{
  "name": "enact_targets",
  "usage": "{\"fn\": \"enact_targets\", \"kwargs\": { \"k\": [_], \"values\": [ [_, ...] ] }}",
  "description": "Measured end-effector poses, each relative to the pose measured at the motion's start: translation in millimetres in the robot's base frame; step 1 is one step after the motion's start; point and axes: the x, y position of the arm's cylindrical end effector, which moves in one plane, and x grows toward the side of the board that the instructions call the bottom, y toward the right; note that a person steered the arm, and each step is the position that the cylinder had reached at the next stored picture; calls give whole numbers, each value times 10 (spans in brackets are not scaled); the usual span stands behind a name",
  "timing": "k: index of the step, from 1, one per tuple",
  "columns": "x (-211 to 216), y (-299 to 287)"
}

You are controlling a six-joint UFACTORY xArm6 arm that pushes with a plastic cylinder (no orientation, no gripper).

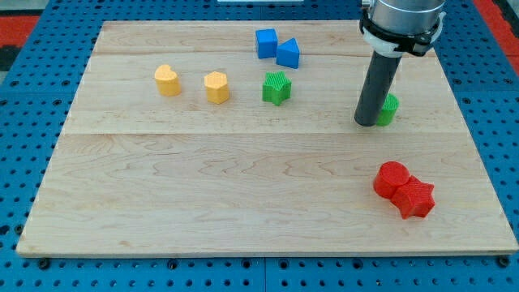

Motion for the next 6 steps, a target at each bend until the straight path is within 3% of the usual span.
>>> {"fn": "enact_targets", "kwargs": {
  "k": [4,6],
  "values": [
    [-48,-245],
    [185,-603]
  ]
}}
